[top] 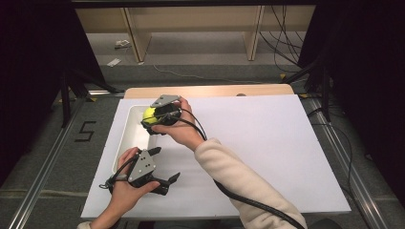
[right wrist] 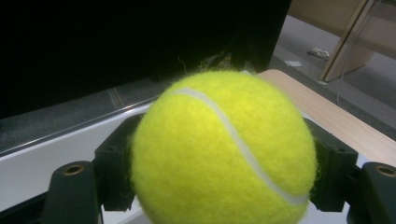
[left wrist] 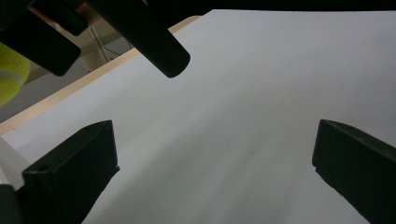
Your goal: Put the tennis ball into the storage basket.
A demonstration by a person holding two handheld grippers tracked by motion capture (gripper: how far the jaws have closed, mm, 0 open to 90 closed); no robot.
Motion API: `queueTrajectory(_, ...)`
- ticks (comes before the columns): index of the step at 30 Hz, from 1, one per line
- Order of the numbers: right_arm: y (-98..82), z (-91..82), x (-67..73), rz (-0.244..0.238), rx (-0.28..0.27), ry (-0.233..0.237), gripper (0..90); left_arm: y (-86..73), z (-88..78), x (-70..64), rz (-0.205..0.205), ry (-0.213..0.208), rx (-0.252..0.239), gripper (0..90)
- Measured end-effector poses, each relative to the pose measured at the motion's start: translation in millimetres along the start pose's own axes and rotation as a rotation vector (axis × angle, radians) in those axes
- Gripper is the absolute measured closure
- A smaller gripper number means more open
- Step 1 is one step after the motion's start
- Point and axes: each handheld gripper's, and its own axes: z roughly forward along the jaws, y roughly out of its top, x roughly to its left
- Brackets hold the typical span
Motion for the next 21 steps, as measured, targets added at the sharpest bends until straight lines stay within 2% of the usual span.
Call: queueTrajectory(21,1.6,2.7,0.3,0.002,0.011,-0.003,26.8,0.1,0.0,-0.1,0.000,-0.002,0.000,0.0)
